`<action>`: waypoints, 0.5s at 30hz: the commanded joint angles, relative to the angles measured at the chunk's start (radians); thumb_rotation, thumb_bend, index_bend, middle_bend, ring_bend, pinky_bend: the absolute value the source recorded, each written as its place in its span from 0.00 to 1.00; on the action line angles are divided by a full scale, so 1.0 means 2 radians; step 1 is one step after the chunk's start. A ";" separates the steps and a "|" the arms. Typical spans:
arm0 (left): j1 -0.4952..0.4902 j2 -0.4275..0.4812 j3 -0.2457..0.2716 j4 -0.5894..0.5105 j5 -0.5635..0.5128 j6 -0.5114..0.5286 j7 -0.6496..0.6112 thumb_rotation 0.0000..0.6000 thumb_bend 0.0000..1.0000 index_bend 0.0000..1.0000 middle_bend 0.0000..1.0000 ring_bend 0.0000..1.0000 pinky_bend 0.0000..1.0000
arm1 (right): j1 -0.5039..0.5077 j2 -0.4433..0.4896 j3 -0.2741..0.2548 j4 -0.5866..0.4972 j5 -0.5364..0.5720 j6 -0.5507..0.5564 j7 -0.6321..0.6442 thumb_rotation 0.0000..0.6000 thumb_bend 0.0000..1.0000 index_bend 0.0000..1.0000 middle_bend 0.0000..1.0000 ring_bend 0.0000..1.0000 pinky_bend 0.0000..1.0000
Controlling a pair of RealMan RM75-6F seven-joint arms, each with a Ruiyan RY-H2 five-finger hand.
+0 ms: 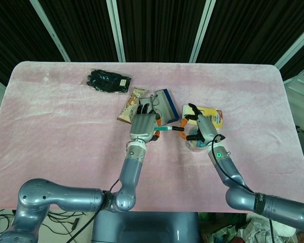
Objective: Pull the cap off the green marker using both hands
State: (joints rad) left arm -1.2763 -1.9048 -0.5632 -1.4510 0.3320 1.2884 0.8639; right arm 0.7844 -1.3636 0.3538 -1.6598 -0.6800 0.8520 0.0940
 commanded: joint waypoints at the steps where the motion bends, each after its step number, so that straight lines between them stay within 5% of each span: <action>1: 0.000 0.000 0.000 0.001 0.000 0.000 0.001 1.00 0.51 0.67 0.30 0.00 0.00 | -0.002 0.004 -0.001 -0.004 0.001 -0.003 0.000 1.00 0.45 0.76 0.00 0.04 0.16; 15: 0.028 0.031 0.023 -0.032 0.024 0.001 -0.005 1.00 0.51 0.67 0.30 0.00 0.00 | -0.025 0.047 0.003 -0.022 -0.011 -0.026 0.030 1.00 0.45 0.76 0.00 0.04 0.16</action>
State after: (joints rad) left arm -1.2357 -1.8591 -0.5295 -1.4992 0.3665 1.2901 0.8603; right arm 0.7434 -1.2817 0.3612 -1.6964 -0.6934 0.8100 0.1453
